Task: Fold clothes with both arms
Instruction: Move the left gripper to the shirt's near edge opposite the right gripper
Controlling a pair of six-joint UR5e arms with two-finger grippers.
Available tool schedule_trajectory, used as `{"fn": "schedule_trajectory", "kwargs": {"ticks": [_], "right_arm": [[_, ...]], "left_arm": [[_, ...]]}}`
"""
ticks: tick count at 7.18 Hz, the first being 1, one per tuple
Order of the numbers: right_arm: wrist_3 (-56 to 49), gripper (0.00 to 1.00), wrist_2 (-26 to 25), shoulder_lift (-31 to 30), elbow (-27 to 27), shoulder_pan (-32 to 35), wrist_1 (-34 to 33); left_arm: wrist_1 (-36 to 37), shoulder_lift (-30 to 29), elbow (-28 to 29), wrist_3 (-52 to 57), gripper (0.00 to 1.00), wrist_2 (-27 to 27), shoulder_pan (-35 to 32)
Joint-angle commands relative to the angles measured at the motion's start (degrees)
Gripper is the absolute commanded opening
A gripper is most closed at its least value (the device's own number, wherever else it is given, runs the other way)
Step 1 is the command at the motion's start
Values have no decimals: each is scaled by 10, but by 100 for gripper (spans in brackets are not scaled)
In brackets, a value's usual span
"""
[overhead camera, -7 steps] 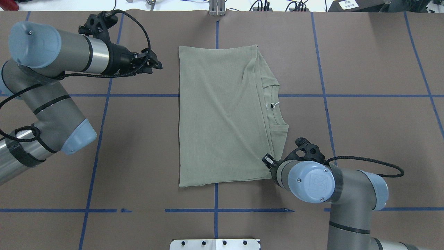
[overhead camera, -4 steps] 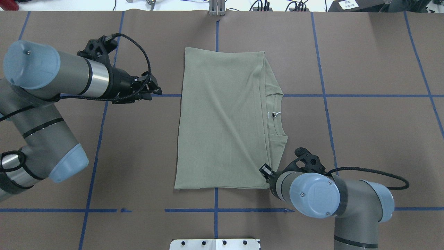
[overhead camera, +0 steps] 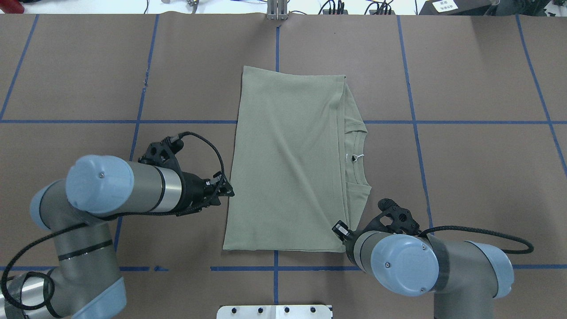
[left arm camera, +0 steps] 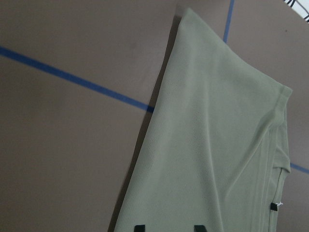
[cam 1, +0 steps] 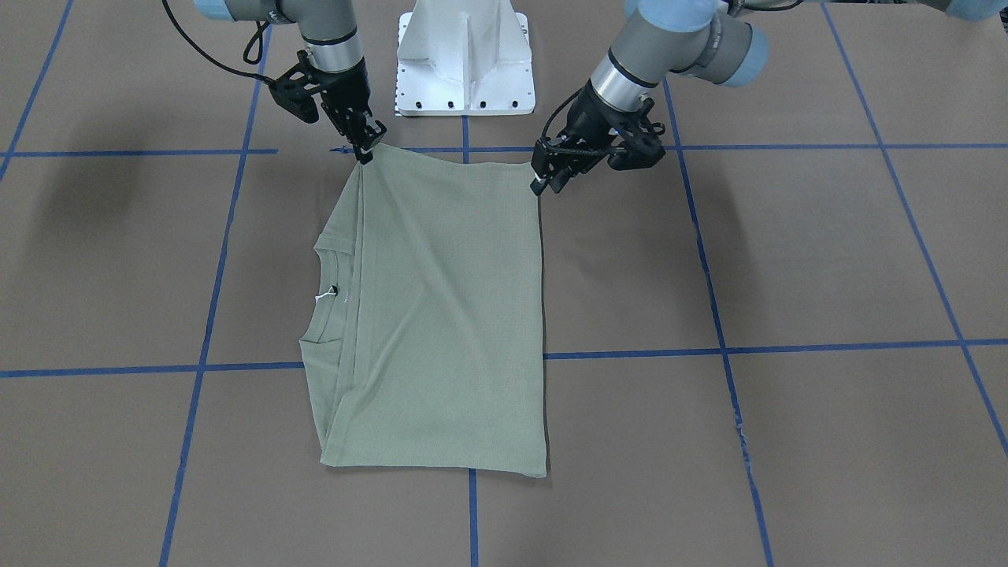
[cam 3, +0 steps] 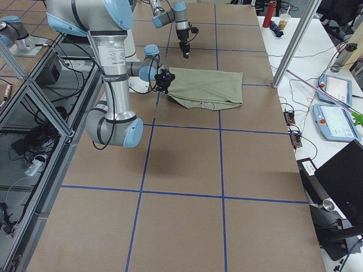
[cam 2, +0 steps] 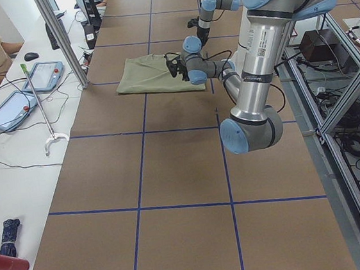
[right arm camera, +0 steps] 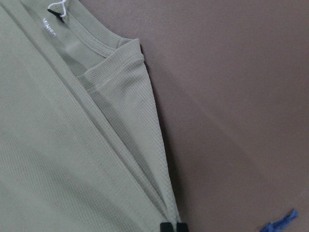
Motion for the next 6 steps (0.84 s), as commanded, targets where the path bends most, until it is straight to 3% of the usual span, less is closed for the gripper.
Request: {"fn": "schedule_trajectory", "kwargs": {"ticks": [1, 3, 6], "right_arm": [[-2, 0, 0, -1, 0, -1, -1], [-1, 0, 0, 1, 1, 0, -1], [-2, 0, 0, 1, 1, 3, -1]], "left_arm": [[6, 19, 3, -26, 47, 32, 45], [5, 32, 11, -41, 50, 34, 82], [6, 26, 15, -41, 50, 34, 87]]}}
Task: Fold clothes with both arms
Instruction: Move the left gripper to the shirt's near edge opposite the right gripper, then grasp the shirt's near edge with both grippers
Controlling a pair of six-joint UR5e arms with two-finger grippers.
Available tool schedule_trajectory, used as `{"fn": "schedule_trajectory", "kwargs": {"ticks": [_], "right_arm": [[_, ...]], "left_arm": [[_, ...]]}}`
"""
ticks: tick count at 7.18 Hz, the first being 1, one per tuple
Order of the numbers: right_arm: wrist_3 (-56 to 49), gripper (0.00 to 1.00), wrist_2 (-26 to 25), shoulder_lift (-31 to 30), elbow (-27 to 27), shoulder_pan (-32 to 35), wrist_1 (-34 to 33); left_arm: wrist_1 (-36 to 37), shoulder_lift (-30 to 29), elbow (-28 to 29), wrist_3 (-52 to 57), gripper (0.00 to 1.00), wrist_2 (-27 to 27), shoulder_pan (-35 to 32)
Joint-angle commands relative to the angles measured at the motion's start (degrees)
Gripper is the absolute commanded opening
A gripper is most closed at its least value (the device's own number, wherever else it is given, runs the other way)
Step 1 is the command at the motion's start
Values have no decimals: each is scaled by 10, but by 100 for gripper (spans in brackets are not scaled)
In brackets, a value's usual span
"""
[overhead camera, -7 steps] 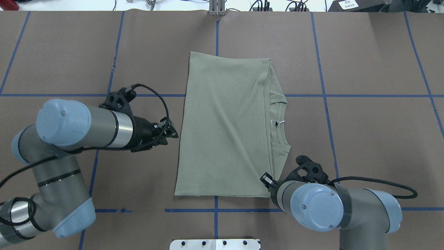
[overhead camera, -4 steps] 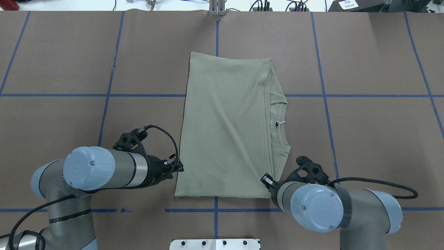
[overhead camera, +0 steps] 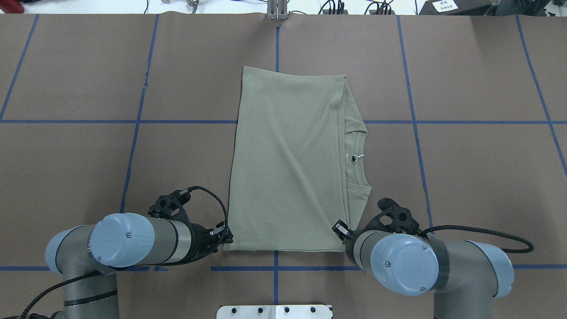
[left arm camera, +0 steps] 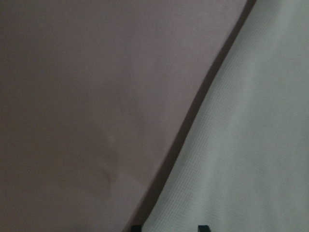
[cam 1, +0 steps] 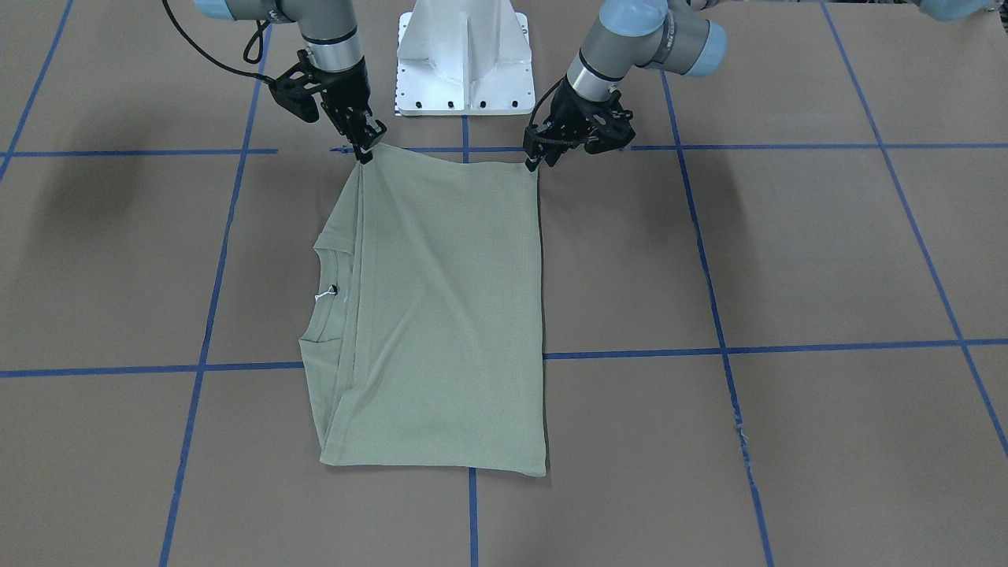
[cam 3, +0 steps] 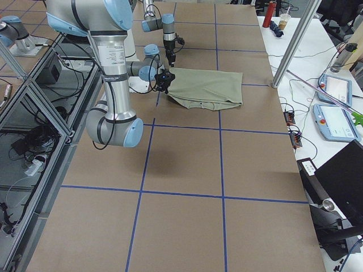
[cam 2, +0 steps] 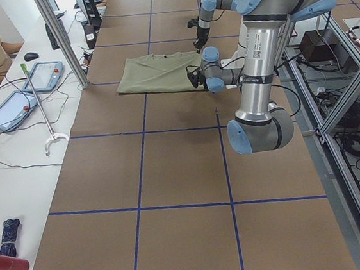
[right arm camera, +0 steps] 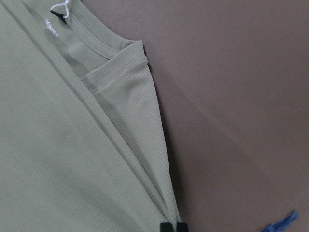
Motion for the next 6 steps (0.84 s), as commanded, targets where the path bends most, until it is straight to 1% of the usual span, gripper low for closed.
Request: {"fn": "schedule_trajectory", "kwargs": {"ticks": [1, 3, 5, 6], "right_arm": [[0, 0, 0, -1, 0, 2, 0], [-1, 0, 0, -3, 0, 4, 0], [-1, 0, 0, -3, 1, 4, 0], [-1, 0, 0, -3, 1, 4, -1]], "left_arm": [[-1, -3, 7, 2, 50, 0, 6], [-1, -8, 13, 3, 49, 1, 12], [-1, -10, 17, 7, 46, 1, 12], [0, -9, 17, 7, 37, 1, 12]]}}
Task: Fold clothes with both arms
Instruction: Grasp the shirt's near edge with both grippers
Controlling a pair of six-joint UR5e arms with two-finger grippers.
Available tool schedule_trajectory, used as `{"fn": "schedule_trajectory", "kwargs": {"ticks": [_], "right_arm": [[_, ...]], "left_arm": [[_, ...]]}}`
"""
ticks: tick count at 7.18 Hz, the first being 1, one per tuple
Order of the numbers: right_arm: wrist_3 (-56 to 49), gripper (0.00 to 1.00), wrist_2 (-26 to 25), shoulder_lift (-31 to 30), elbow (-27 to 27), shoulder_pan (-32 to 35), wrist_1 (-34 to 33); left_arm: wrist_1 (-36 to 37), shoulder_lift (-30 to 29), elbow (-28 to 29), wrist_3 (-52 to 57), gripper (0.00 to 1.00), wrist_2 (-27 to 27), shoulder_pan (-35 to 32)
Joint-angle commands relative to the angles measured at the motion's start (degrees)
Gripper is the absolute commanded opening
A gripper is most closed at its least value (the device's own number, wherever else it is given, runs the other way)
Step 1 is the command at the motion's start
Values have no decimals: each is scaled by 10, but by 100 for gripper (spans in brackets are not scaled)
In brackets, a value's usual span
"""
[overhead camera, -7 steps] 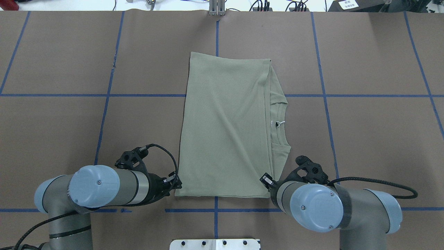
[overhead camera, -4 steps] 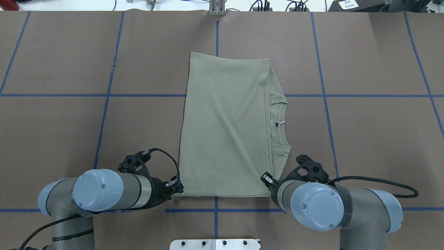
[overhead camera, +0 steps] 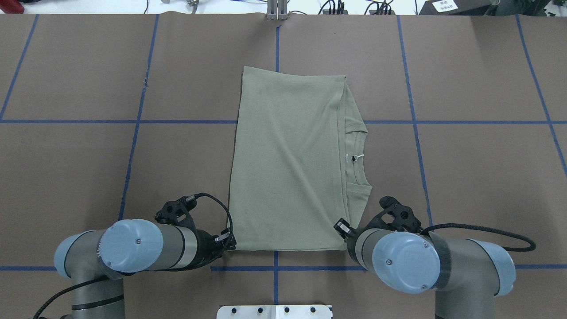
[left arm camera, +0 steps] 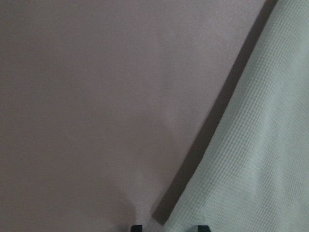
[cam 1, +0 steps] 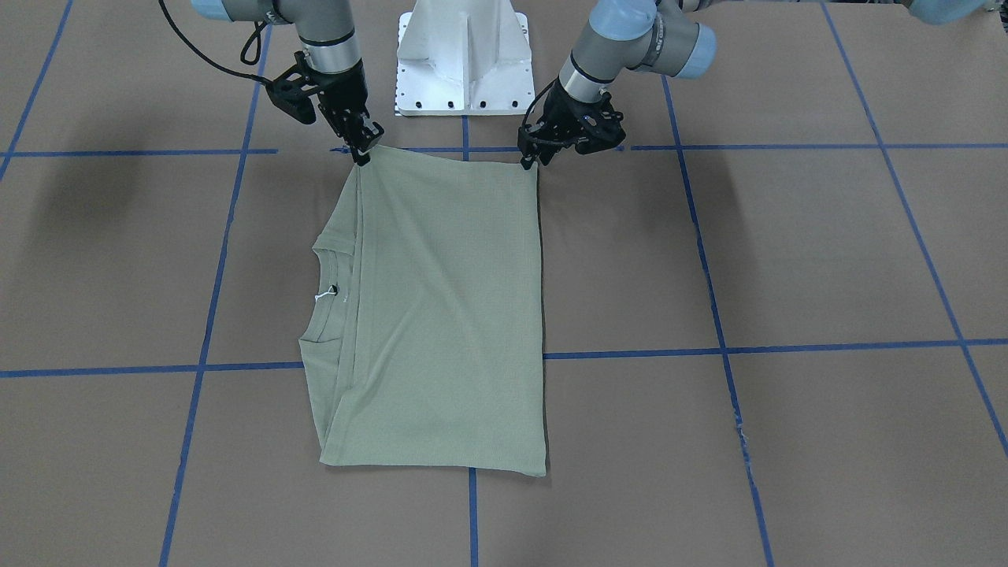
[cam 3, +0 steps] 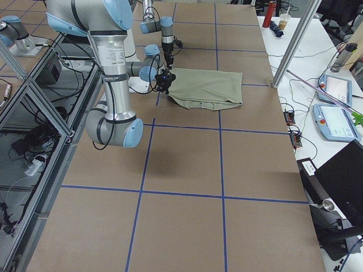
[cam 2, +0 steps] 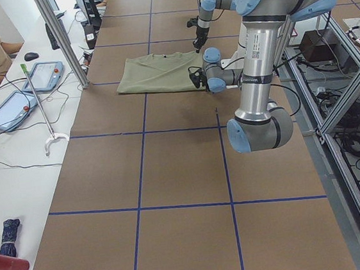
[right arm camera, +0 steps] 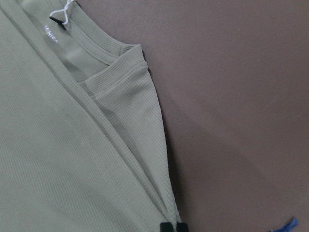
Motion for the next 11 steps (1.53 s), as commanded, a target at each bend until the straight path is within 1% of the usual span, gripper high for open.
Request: {"fn": "schedule_trajectory", "kwargs": {"ticks": [1, 2, 5, 6, 7, 9, 10, 11], "right_arm": [[-1, 0, 0, 0, 0, -1, -1], [-1, 0, 0, 0, 0, 0, -1], [-1, 0, 0, 0, -1, 2, -1], [-1, 0, 0, 3, 0, 2, -1], [-1, 0, 0, 4, 2, 1, -1], [-1, 0, 0, 3, 36, -16, -1], [-1, 0, 0, 2, 55, -30, -2], [-1, 0, 1, -2, 71, -39, -16]], "left_arm": [[1, -1, 1, -3, 18, 0, 0], [0, -3, 1, -3, 0, 0, -1], [0, -6, -13, -1, 0, 0, -12], [0, 2, -40, 2, 0, -1, -22], [0, 38, -83, 2, 0, -1, -22], [0, 81, -144, -9, 0, 0, -14], [0, 94, -161, -42, 0, 8, 11], [1, 91, -170, -65, 0, 39, 41]]}}
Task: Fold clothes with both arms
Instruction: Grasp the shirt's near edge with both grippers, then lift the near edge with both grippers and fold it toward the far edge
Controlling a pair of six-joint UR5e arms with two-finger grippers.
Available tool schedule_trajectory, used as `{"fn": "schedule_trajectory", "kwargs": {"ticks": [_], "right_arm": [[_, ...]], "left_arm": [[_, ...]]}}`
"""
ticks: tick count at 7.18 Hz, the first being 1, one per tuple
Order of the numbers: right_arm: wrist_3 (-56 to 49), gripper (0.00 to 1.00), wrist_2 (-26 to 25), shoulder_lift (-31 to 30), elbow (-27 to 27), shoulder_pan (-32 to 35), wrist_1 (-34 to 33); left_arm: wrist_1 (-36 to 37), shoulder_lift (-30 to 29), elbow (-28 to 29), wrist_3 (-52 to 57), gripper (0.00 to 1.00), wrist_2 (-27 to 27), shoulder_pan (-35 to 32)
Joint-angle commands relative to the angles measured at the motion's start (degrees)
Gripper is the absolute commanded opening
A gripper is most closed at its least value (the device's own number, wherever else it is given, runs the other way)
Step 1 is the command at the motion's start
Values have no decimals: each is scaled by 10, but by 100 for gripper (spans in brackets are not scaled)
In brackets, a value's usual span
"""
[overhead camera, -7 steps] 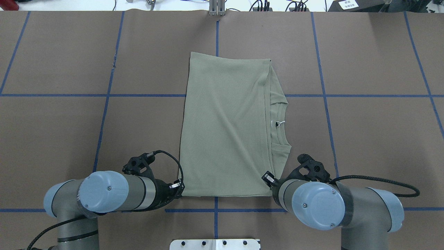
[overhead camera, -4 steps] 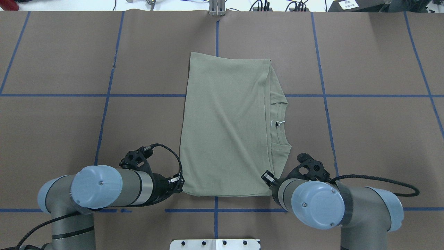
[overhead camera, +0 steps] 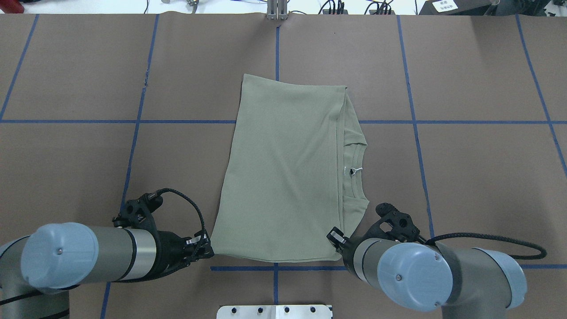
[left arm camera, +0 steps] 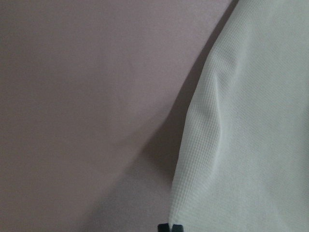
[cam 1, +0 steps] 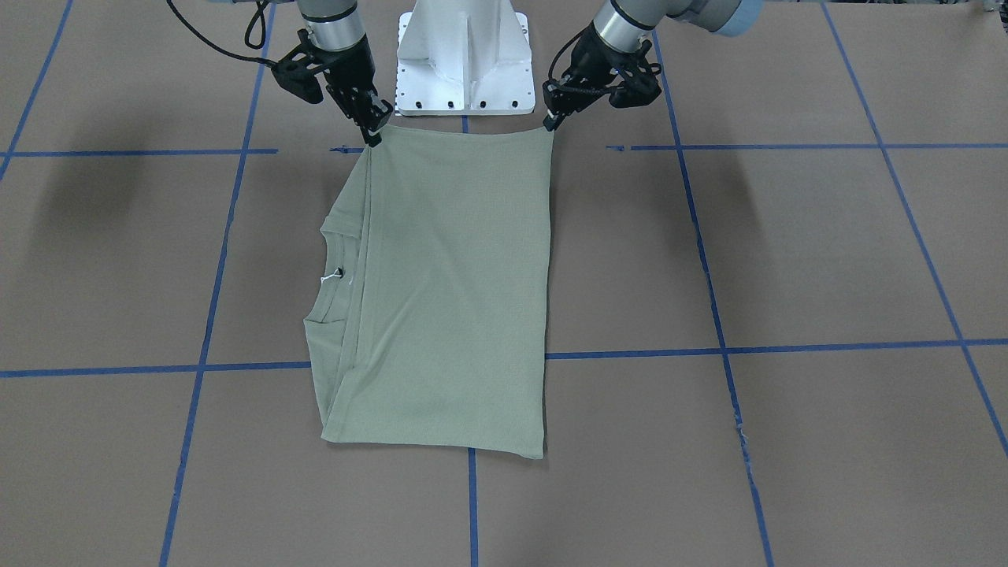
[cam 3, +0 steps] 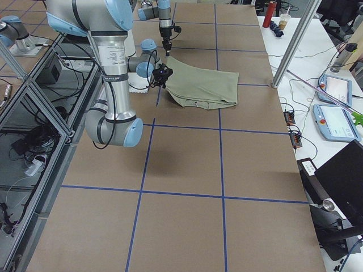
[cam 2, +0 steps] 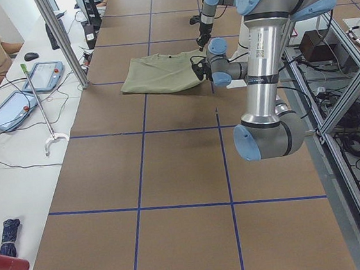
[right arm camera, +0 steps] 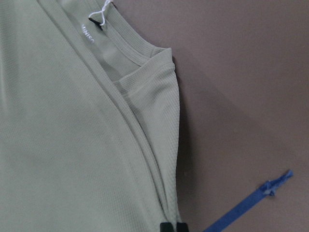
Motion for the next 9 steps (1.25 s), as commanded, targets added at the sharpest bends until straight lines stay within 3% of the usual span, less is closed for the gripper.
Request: {"fn": "schedule_trajectory", "kwargs": {"ticks": [1, 3, 6, 7, 9], "right_arm": [[0, 0, 1, -4, 49, -26, -48], [1, 0, 2, -5, 80, -39, -104], [-6, 0, 8, 16, 89, 25, -106], [-20, 0, 12, 44, 72, 70, -108], [-97, 0, 77, 94, -3, 163, -102]], "left_arm": [[1, 2, -30, -61, 0, 30, 54], [2, -5, -65, -83, 0, 57, 80], [40, -33, -99, -47, 0, 53, 22], [79, -76, -93, 15, 0, 52, -19], [103, -102, -40, 84, 0, 49, -84]]}}
